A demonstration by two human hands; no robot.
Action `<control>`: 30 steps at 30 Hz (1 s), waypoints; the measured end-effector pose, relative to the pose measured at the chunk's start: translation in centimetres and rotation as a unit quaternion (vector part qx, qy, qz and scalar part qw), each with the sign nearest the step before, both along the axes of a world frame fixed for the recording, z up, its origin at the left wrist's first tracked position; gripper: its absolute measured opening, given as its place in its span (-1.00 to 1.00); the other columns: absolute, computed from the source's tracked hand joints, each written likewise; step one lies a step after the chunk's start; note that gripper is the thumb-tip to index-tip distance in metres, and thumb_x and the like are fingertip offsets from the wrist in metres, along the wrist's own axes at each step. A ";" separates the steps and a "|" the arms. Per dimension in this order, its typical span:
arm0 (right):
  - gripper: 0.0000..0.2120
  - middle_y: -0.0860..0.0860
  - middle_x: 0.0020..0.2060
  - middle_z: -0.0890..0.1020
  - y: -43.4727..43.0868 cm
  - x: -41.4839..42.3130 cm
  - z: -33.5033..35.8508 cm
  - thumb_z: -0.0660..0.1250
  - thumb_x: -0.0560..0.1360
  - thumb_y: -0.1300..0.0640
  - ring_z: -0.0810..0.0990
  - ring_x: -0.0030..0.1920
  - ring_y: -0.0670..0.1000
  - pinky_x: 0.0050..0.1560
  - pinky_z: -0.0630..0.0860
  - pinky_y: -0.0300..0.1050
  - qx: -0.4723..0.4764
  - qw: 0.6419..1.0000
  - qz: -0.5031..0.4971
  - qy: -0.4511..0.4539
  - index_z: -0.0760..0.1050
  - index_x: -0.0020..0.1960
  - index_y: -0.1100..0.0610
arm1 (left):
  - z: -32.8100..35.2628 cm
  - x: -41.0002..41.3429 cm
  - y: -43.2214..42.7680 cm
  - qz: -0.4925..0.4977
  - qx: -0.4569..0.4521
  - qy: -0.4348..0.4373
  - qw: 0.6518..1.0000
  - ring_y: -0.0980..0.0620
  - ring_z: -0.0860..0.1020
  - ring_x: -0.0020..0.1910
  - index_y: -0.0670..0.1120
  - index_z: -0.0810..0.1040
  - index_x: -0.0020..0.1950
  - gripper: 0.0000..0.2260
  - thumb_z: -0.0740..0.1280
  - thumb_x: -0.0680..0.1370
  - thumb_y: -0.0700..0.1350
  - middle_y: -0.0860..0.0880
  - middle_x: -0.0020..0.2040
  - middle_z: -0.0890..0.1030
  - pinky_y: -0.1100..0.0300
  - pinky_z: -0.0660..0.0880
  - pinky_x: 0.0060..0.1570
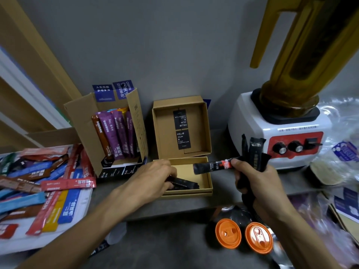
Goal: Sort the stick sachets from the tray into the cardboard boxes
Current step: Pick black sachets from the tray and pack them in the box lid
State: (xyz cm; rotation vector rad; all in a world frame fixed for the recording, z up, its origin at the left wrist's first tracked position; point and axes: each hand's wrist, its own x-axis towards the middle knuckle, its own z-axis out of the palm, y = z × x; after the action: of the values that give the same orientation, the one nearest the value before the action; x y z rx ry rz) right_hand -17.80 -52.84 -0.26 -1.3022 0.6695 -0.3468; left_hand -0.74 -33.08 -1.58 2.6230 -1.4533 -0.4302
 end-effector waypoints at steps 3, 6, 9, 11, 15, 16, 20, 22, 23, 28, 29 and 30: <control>-0.82 0.03 -0.44 0.47 0.3 0.5 0.3 0.38 0.55 0.14 0.43 -0.48 -0.10 -0.54 0.34 -0.31 -0.004 1.000 -0.005 0.001 0.49 -0.15 0.21 | 0.3 -0.1 -0.6 0.007 0.012 0.000 1.000 0.11 0.50 0.13 0.06 0.59 0.10 -0.83 0.39 0.55 0.06 0.09 0.10 0.55 0.11 0.49 0.17; -0.81 0.02 -0.43 0.49 0.3 0.7 0.2 0.38 0.55 0.12 0.45 -0.45 -0.08 -0.51 0.37 -0.30 -0.027 1.000 -0.008 0.006 0.51 -0.16 0.21 | 0.1 0.2 -0.8 0.010 0.020 0.025 0.999 0.12 0.52 0.04 0.07 0.60 0.03 -0.86 0.43 0.52 0.06 0.11 0.02 0.56 0.17 0.50 0.05; -0.77 0.00 -0.48 0.49 0.4 0.7 0.0 0.39 0.55 0.12 0.44 -0.48 -0.08 -0.52 0.36 -0.31 -0.045 0.999 -0.010 0.021 0.51 -0.24 0.19 | 0.4 0.6 -0.4 0.013 0.030 0.046 0.998 0.12 0.52 0.02 0.08 0.60 0.01 -0.88 0.45 0.51 0.04 0.12 0.00 0.56 0.19 0.50 0.01; -0.76 0.00 -0.48 0.50 0.5 0.7 0.0 0.39 0.55 0.11 0.45 -0.48 -0.09 -0.52 0.36 -0.31 -0.046 0.999 -0.003 0.024 0.51 -0.24 0.20 | 1.2 0.7 -0.1 0.024 0.012 0.068 0.997 0.17 0.52 0.10 0.07 0.59 0.15 -0.81 0.41 0.55 -0.02 0.12 0.11 0.56 0.20 0.51 0.12; -0.81 0.02 -0.42 0.55 0.9 1.1 0.3 0.40 0.53 0.11 0.51 -0.43 -0.05 -0.45 0.42 -0.26 -0.055 0.997 0.051 0.018 0.53 -0.18 0.20 | 5.5 0.1 -0.6 0.072 -0.207 0.127 0.967 0.29 0.53 0.05 0.15 0.59 0.11 -0.87 0.30 0.59 0.00 0.21 0.03 0.60 0.33 0.48 0.05; -0.84 0.03 -0.42 0.56 1.2 1.4 0.5 0.40 0.53 0.12 0.52 -0.42 -0.05 -0.44 0.43 -0.25 -0.062 0.996 0.067 0.017 0.54 -0.16 0.20 | 6.7 -0.3 -1.0 0.069 -0.264 0.136 0.952 0.28 0.54 0.04 0.16 0.59 0.07 -0.88 0.30 0.58 0.03 0.22 -0.01 0.60 0.35 0.48 0.00; -0.90 0.05 -0.44 0.56 2.4 2.7 1.6 0.42 0.53 0.21 0.50 -0.48 -0.08 -0.51 0.39 -0.28 -0.100 0.988 0.116 0.001 0.56 -0.14 0.23 | 9.9 -2.0 -4.0 0.012 -0.334 0.138 0.932 0.18 0.56 -0.01 0.08 0.62 0.04 -0.88 0.39 0.54 0.04 0.15 -0.05 0.59 0.33 0.48 -0.07; -0.89 0.03 -0.47 0.55 3.0 3.1 2.0 0.42 0.53 0.22 0.49 -0.51 -0.09 -0.53 0.36 -0.30 -0.123 0.982 0.141 -0.008 0.55 -0.14 0.23 | 10.4 -2.3 -5.0 -0.001 -0.322 0.129 0.938 0.16 0.56 -0.08 0.07 0.61 -0.03 -0.93 0.44 0.52 0.00 0.13 -0.10 0.58 0.31 0.50 -0.13; -0.89 0.03 -0.48 0.55 3.1 3.2 2.0 0.42 0.53 0.21 0.50 -0.51 -0.09 -0.52 0.37 -0.31 -0.130 0.980 0.150 -0.011 0.55 -0.14 0.22 | 10.4 -2.4 -5.3 -0.006 -0.314 0.128 0.941 0.16 0.56 -0.11 0.06 0.59 -0.07 -0.95 0.44 0.52 -0.04 0.12 -0.13 0.58 0.29 0.50 -0.15; -0.90 0.02 -0.43 0.58 2.7 3.2 1.6 0.44 0.52 0.16 0.53 -0.46 -0.09 -0.45 0.43 -0.28 -0.121 0.980 0.159 0.022 0.56 -0.11 0.17 | 10.7 -0.6 -4.3 0.108 -0.385 0.154 0.903 0.12 0.60 -0.15 0.03 0.54 -0.07 -0.96 0.35 0.58 -0.08 0.06 -0.14 0.60 0.21 0.57 -0.15; -0.90 0.03 -0.41 0.59 2.4 2.9 1.3 0.44 0.52 0.16 0.54 -0.45 -0.10 -0.45 0.43 -0.28 -0.113 0.983 0.143 0.030 0.57 -0.10 0.18 | 11.1 0.0 -3.4 0.150 -0.420 0.145 0.883 0.08 0.62 -0.18 0.03 0.54 -0.06 -0.96 0.35 0.58 -0.09 0.04 -0.15 0.60 0.17 0.60 -0.19; -0.90 0.03 -0.41 0.59 1.9 2.5 1.0 0.43 0.52 0.16 0.54 -0.46 -0.11 -0.45 0.43 -0.30 -0.105 0.986 0.123 0.038 0.57 -0.10 0.20 | 11.3 0.5 -2.5 0.174 -0.442 0.104 0.874 0.08 0.61 -0.23 0.02 0.53 -0.06 -0.96 0.35 0.58 -0.09 0.04 -0.18 0.59 0.18 0.60 -0.24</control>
State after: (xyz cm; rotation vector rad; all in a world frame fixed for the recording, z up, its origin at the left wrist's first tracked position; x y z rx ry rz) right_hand -15.32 -50.91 0.78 -1.5884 0.5391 -0.1693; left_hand -0.22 -35.54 9.71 1.9283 -0.7831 0.0187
